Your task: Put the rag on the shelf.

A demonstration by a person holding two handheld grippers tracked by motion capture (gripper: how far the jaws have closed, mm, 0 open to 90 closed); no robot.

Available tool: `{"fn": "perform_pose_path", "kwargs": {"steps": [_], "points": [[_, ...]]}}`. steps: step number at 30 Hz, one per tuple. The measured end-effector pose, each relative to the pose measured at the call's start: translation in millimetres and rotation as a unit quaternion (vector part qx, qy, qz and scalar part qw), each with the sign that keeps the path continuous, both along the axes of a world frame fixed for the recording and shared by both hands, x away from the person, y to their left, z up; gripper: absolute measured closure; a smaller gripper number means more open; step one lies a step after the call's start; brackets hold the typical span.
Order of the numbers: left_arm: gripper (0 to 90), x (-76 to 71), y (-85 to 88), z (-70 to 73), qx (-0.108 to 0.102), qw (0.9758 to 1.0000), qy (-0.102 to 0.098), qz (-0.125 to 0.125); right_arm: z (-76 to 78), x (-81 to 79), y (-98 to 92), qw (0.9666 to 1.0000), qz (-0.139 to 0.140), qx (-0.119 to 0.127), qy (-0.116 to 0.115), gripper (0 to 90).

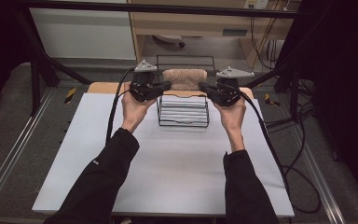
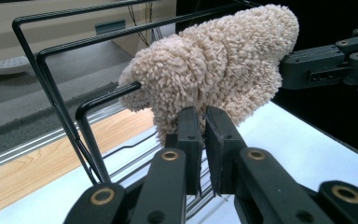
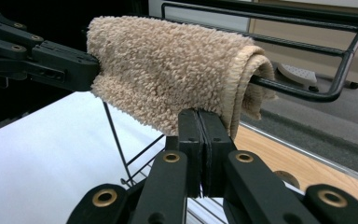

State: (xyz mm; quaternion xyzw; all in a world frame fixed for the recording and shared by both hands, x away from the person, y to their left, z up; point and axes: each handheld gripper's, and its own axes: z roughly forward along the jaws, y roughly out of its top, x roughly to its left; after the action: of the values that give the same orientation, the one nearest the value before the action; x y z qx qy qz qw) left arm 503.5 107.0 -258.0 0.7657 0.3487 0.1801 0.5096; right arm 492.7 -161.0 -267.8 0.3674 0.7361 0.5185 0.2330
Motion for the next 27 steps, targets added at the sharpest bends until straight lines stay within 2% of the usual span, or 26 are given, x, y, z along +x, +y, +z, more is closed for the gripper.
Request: {"fn": "perform_pose_path", "kwargs": {"steps": [7,13,16,17,18,19,20,21,22,24,26,27], "points": [[81.8,1.5,-1.1,-1.9,0.002,1.0000,-0.001,0.003,-1.5,2.6,-0.8,1.0000,-0.002,0.000,-0.006,86.6],[72.8,-5.6,0.7,2.0,0.008,0.9999,-0.009,0.001,3.0,-5.7,-4.5,0.9999,0.008,0.009,-0.012,80.4],[65.0,-10.7,4.1,4.0,0.009,0.9999,-0.009,0.002,7.5,-12.6,-7.9,0.9997,0.013,0.016,-0.012,73.4],[65.0,-12.6,5.9,4.1,0.013,0.9998,-0.012,0.003,7.5,-12.6,-7.9,0.9997,0.013,0.016,-0.012,73.4],[59.7,-15.6,9.1,2.9,0.016,0.9998,-0.009,0.004,7.9,-16.4,-8.9,0.9997,0.017,0.015,-0.012,68.1],[57.3,-15.6,9.1,2.9,0.016,0.9998,-0.009,0.004,7.9,-16.4,-8.9,0.9997,0.017,0.015,-0.012,68.1],[55.2,-18.0,13.0,0.6,0.017,0.9998,-0.005,0.003,7.4,-19.7,-10.2,0.9997,0.017,0.012,-0.011,62.2],[53.1,-18.0,13.0,0.6,0.017,0.9998,-0.005,0.003,7.4,-19.7,-10.2,0.9997,0.017,0.012,-0.011,62.2],[51.0,-19.2,14.7,-0.9,0.017,0.9999,-0.001,0.001,6.5,-22.6,-12.0,0.9997,0.020,0.014,-0.007,56.0],[49.1,-22.0,19.2,-3.3,0.020,0.9998,0.000,0.001,6.1,-24.0,-13.3,0.9996,0.023,0.018,-0.005,53.4],[44.0,-27.3,25.7,-7.9,0.024,0.9997,-0.001,0.002,5.5,-28.3,-18.2,0.9996,0.021,0.017,-0.008,43.1],[42.1,-27.3,25.7,-7.9,0.024,0.9997,-0.001,0.002,5.5,-28.3,-18.2,0.9996,0.021,0.017,-0.008,43.1]]}}
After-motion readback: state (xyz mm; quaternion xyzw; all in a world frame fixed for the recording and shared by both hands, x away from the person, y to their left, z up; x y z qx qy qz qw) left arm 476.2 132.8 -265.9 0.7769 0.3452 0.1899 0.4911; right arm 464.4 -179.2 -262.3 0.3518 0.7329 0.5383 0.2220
